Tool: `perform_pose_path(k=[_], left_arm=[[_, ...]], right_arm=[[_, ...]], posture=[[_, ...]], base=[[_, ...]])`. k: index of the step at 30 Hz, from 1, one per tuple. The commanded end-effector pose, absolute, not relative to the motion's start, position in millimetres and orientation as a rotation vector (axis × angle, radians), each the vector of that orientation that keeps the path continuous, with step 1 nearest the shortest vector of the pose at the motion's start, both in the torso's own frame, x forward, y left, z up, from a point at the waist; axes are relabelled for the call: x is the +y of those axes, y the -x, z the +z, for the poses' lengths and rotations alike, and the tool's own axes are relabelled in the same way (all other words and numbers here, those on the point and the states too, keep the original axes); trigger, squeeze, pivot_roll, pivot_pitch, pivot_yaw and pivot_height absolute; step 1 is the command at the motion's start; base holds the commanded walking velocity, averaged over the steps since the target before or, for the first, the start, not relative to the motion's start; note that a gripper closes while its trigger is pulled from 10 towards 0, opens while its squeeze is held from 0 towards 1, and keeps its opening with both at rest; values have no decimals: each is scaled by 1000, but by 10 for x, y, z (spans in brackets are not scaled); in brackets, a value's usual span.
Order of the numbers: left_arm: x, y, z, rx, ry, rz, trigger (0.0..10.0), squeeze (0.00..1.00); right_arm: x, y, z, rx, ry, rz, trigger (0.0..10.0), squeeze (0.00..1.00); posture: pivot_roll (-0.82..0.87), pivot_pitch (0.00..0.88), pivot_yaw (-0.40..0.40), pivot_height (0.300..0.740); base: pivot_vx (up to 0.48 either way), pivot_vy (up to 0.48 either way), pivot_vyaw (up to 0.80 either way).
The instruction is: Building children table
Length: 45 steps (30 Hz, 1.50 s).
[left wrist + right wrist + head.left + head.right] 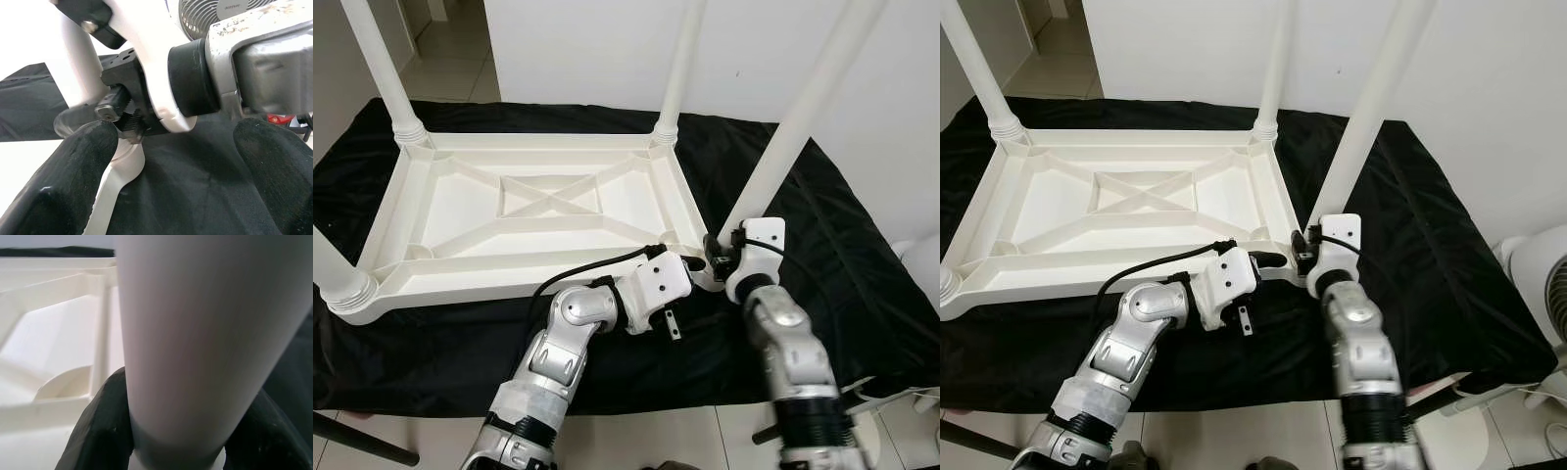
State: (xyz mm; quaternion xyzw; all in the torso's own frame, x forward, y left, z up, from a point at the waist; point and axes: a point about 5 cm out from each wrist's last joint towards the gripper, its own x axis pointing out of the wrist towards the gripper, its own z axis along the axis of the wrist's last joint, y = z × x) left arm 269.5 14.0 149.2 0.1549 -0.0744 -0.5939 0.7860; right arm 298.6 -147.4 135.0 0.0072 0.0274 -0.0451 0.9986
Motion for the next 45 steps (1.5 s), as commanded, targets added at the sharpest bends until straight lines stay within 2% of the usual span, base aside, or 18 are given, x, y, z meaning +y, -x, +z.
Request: perform_pose_path(k=[1, 5, 12, 13, 14, 15, 22, 28, 29, 30, 31, 38, 42, 45], left_arm=[[158, -2746, 1509, -178, -320, -1124, 10000, 0], [158, -2749, 1513, -178, -321, -1125, 10000, 0], [157, -2760, 1516, -181, -327, -1130, 10000, 0], [160, -2762, 1516, -181, -327, -1129, 10000, 0], [160, -2762, 1516, -181, -327, -1129, 10000, 0], [163, -2762, 1515, -180, -327, -1128, 10000, 0], [167, -2751, 1507, -177, -326, -1126, 10000, 0], [230, -2743, 1478, -166, -334, -1125, 10000, 0], [239, -2743, 1476, -165, -335, -1125, 10000, 0], [239, -2743, 1476, -165, -335, -1125, 10000, 0], [254, -2742, 1471, -162, -338, -1128, 10000, 0], [331, -2707, 1450, -142, -346, -1190, 10000, 0], [335, -2695, 1447, -138, -346, -1208, 10000, 0], [334, -2678, 1450, -139, -348, -1232, 10000, 0]], right_arm=[[-1444, -2925, 1305, 93, -21, -252, 10000, 0], [-1371, -2931, 1322, 95, -42, -228, 10000, 0], [-1393, -2938, 1355, 74, -46, -187, 10000, 0], [-1396, -2933, 1361, 67, -52, -183, 10000, 514], [-1396, -2933, 1361, 67, -52, -183, 10000, 514], [-1388, -2925, 1369, 60, -56, -183, 10000, 1000], [-1399, -2864, 1419, 20, -72, -120, 10000, 1000], [-1731, -2787, 1340, 24, -13, -67, 10000, 1000], [-1764, -2781, 1335, 23, -12, -54, 10000, 847], [-1764, -2781, 1335, 23, -12, -54, 10000, 847], [-1814, -2772, 1328, 20, -6, -26, 10000, 0], [-2060, -2760, 1324, 10, 82, 197, 10000, 0], [-2090, -2775, 1328, 12, 103, 235, 10000, 0], [-2111, -2827, 1348, 13, 122, 331, 10000, 0]], posture=[[30, 0, -77, 740], [30, 0, -77, 740], [29, 0, -75, 740], [30, 0, -76, 740], [30, 0, -76, 740], [31, 0, -77, 740], [31, 0, -81, 740], [31, 0, -80, 740], [31, 0, -79, 740], [31, 0, -79, 740], [32, 0, -79, 740], [23, 0, -63, 740], [22, 0, -60, 740], [24, 0, -58, 740]], base=[[0, 0, 0], [0, 0, 0], [0, 0, 0], [0, 0, 0], [0, 0, 0], [0, 0, 0], [0, 0, 0], [0, 0, 0], [0, 0, 0], [0, 0, 0], [0, 0, 0], [0, 0, 0], [0, 0, 0], [0, 0, 0]])
